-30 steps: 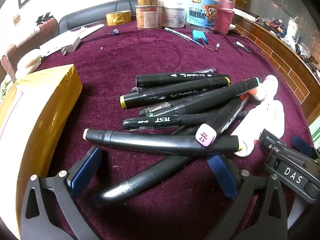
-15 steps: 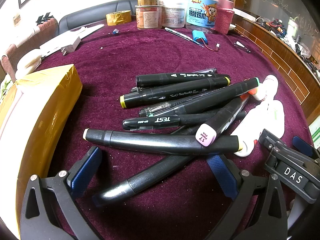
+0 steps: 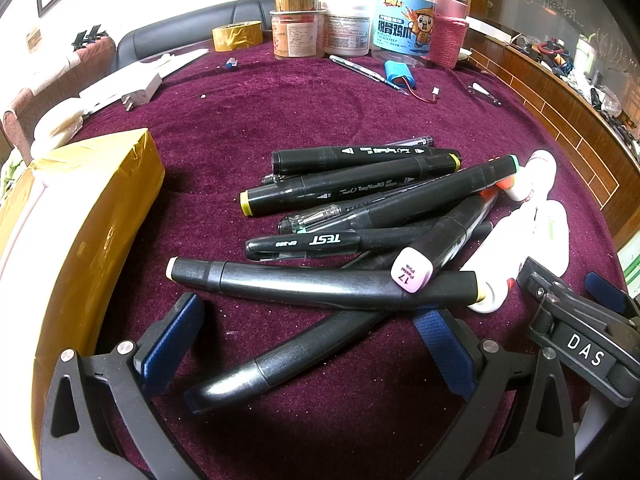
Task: Organize rigid objects
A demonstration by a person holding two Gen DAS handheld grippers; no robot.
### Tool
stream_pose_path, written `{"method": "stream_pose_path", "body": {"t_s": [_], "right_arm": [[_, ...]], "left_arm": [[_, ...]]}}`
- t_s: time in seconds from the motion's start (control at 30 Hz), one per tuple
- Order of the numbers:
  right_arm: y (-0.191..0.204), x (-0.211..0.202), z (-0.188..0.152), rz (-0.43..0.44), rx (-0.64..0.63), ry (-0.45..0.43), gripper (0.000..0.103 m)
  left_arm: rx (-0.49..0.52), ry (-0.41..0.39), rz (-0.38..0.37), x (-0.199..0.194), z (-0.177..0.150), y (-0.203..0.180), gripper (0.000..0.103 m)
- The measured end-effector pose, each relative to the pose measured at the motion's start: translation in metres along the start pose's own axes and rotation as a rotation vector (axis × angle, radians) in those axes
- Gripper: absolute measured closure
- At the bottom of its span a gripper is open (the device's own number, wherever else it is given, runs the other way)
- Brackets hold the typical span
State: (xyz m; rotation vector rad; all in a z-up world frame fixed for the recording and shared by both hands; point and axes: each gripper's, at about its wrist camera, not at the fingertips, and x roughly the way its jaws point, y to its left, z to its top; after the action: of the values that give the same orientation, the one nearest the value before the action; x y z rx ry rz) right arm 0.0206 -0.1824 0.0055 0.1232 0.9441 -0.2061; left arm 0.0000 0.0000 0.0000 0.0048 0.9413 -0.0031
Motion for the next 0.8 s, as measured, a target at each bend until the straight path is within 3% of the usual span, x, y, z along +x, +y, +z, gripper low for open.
{"method": "stream_pose_path", "body": {"t_s": [0.8], "right_arm": [[-0.0013,0.0016,0.0013,0.001,0.0,0.0,0.001]], "left_arm": [[-0.001,0.0,-0.002,0.0,0.0,0.0,0.0]]}}
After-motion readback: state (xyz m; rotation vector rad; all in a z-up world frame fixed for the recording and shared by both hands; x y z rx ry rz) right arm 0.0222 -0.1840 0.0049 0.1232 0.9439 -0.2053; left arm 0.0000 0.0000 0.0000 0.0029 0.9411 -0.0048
